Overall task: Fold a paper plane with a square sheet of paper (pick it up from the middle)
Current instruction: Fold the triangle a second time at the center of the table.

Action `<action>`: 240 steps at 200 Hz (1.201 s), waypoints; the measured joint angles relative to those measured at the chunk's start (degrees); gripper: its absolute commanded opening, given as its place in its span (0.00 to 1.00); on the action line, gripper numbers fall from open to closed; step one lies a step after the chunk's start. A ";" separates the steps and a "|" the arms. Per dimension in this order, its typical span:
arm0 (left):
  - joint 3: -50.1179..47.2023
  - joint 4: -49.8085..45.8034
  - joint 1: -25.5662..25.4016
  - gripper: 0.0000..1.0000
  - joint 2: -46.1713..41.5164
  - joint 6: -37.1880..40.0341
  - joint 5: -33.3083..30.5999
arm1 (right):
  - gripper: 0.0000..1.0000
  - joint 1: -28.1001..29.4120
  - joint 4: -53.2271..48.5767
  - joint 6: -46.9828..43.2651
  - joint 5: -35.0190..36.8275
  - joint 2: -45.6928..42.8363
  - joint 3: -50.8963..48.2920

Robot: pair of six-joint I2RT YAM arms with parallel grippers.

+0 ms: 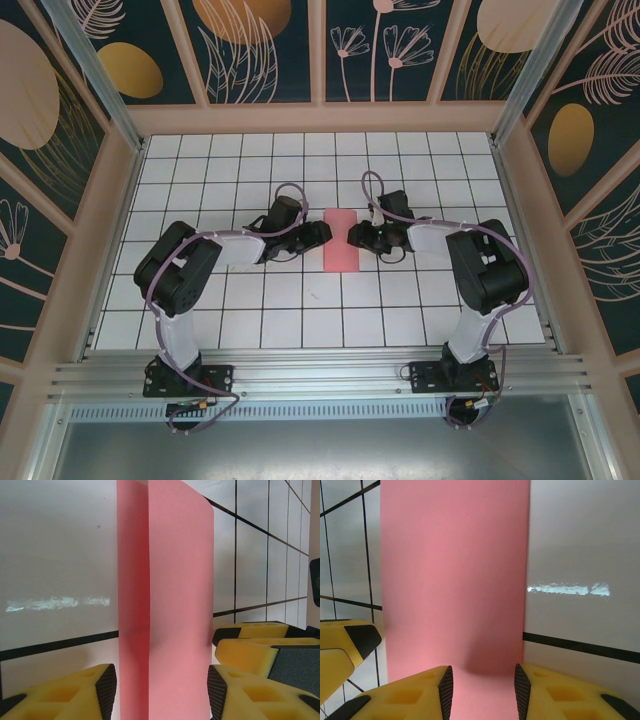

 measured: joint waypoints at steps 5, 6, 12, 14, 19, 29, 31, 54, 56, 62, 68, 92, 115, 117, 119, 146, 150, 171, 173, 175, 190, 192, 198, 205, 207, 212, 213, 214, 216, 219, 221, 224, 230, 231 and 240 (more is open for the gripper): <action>0.15 0.02 0.00 0.53 0.09 0.00 0.02 | 0.41 -0.13 0.22 0.04 -0.20 0.00 -0.07; 0.15 0.00 0.00 0.53 0.11 0.00 0.02 | 0.41 -0.17 0.31 0.04 -0.24 0.00 -0.09; 0.26 0.02 0.00 0.53 0.22 0.00 0.02 | 0.41 -0.24 0.55 0.04 -0.44 0.00 -0.17; 0.33 0.00 0.00 0.53 0.26 0.00 0.02 | 0.41 -0.26 0.59 0.09 -0.46 0.00 -0.20; 0.42 -0.02 0.00 0.53 0.37 0.00 0.04 | 0.41 -0.31 0.74 0.09 -0.66 0.00 -0.26; 0.57 0.00 0.00 0.53 0.61 0.00 0.13 | 0.41 -0.35 1.01 0.28 -0.90 0.00 -0.46; 0.57 0.02 0.00 0.53 0.66 0.00 0.22 | 0.41 -0.35 1.07 0.37 -0.96 0.00 -0.50; 0.66 0.11 0.00 0.53 1.27 -0.04 1.31 | 0.41 -0.35 1.66 0.55 -1.33 0.22 -0.98; 0.66 0.11 0.00 0.53 1.31 -0.04 1.40 | 0.41 -0.35 1.70 0.52 -1.38 0.24 -1.01; 0.66 0.20 0.00 0.53 1.44 -0.07 1.70 | 0.40 -0.37 1.86 0.57 -1.46 0.33 -1.03; 0.66 0.33 0.00 0.53 1.62 -0.13 2.08 | 0.40 -0.46 1.97 0.68 -1.62 0.35 -1.03; 0.68 0.50 0.00 0.53 2.03 -0.46 2.82 | 0.39 -0.57 2.12 0.70 -1.86 0.46 -1.07; 0.68 0.50 0.00 0.53 2.03 -0.46 2.84 | 0.39 -0.57 2.27 0.70 -1.86 0.48 -1.11; 0.68 0.50 0.00 0.53 2.03 -0.48 2.84 | 0.39 -0.59 2.27 0.70 -1.86 0.50 -1.11; 0.68 0.52 0.00 0.52 2.03 -0.48 2.89 | 0.39 -0.61 2.27 0.70 -1.88 0.50 -1.11; 0.68 1.25 0.00 0.48 2.16 -1.07 4.20 | 0.39 -0.61 2.29 0.70 -1.90 0.55 -1.11; 0.68 1.53 0.00 0.47 2.23 -1.11 4.44 | 0.39 -0.61 2.29 0.70 -1.90 0.55 -1.11; 0.68 2.60 0.00 0.44 2.82 -1.75 5.88 | 0.39 -0.61 2.29 0.68 -1.97 0.55 -1.11; 0.68 2.67 0.00 0.44 2.91 -1.84 5.97 | 0.39 -0.61 2.29 0.68 -1.99 0.55 -1.11; 0.68 2.73 0.00 0.44 2.95 -1.90 6.10 | 0.39 -0.61 2.29 0.68 -1.99 0.55 -1.11; 0.68 3.41 0.00 0.40 3.50 -2.03 6.78 | 0.39 -0.68 2.29 0.68 -2.10 0.55 -1.11; 0.68 3.52 0.00 0.39 3.56 -2.10 6.86 | 0.39 -0.68 2.29 0.68 -2.12 0.55 -1.11; 0.68 3.76 0.00 0.36 3.78 -2.25 7.15 | 0.39 -0.70 2.29 0.68 -2.12 0.57 -1.11; 0.68 3.87 0.00 0.31 3.96 -2.45 7.30 | 0.40 -0.70 2.29 0.68 -2.21 0.57 -1.11; 0.68 3.91 0.00 0.29 3.98 -2.78 7.34 | 0.40 -0.70 2.29 0.68 -2.23 0.57 -1.11; 0.68 4.07 0.00 0.26 4.07 -2.86 7.54 | 0.40 -0.70 2.29 0.68 -2.25 0.57 -1.11; 0.68 4.13 0.00 0.25 4.09 -3.19 7.54 | 0.40 -0.70 2.29 0.66 -2.25 0.57 -1.11; 0.68 4.13 0.00 0.25 4.11 -3.21 7.54 | 0.40 -0.70 2.29 0.68 -2.25 0.57 -1.11; 0.68 4.24 0.00 0.23 4.15 -2.82 7.61 | 0.40 -0.70 2.29 0.68 -2.27 0.57 -1.11; 0.68 4.42 0.00 0.21 4.15 -3.32 7.69 | 0.40 -0.70 2.29 0.68 -2.27 0.57 -1.11; 0.68 4.44 0.00 0.20 4.17 -3.34 7.72 | 0.40 -0.70 2.29 0.66 -2.27 0.57 -1.11; 0.68 4.66 0.00 0.18 4.20 -3.30 7.85 | 0.40 -0.70 2.29 0.66 -2.27 0.57 -1.11; 0.68 4.87 0.00 0.13 4.20 -3.48 7.98 | 0.41 -0.70 2.29 0.66 -2.27 0.57 -1.11; 0.68 4.98 0.00 0.12 4.20 -3.54 8.02 | 0.41 -0.70 2.29 0.66 -2.27 0.55 -1.11; 0.68 5.33 0.00 0.05 4.20 -4.33 8.13 | 0.42 -0.70 2.27 0.66 -2.23 0.46 -1.11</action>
